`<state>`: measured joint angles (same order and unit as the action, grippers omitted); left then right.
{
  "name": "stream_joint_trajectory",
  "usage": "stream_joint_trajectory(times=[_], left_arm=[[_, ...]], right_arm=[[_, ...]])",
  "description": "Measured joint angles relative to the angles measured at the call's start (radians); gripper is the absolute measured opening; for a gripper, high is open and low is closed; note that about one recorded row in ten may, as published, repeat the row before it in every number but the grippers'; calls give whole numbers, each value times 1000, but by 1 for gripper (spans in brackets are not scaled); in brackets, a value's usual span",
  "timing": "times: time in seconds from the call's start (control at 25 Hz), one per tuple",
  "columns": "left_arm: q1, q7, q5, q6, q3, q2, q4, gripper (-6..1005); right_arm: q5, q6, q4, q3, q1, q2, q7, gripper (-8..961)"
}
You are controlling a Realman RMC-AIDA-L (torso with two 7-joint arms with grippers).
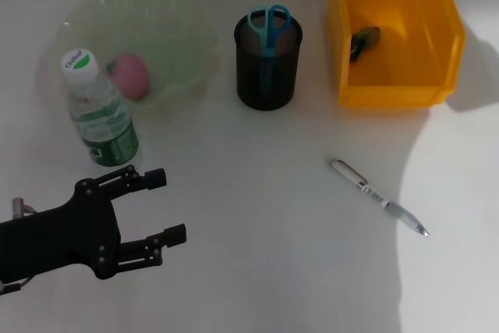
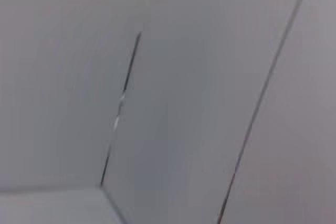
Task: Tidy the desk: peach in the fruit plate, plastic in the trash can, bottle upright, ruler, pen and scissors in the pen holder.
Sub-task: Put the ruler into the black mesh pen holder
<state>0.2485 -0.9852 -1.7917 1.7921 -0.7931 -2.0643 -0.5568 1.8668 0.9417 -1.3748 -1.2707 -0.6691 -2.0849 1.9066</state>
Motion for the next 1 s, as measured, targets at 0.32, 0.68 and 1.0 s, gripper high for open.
stream_joint_trajectory(times=[0.32, 0.68, 1.0], left_arm=[[1, -4, 0, 1, 0, 2, 0, 816], [-8, -2, 2, 2, 7, 3, 0, 815], [-9, 0, 6, 9, 9, 0, 0, 816]], right_arm=[[-503, -92, 291, -42, -2, -2, -384, 401], [-1030, -59, 396, -189, 156, -1, -793, 410], [-1076, 120, 642, -59, 102, 12, -658, 418]])
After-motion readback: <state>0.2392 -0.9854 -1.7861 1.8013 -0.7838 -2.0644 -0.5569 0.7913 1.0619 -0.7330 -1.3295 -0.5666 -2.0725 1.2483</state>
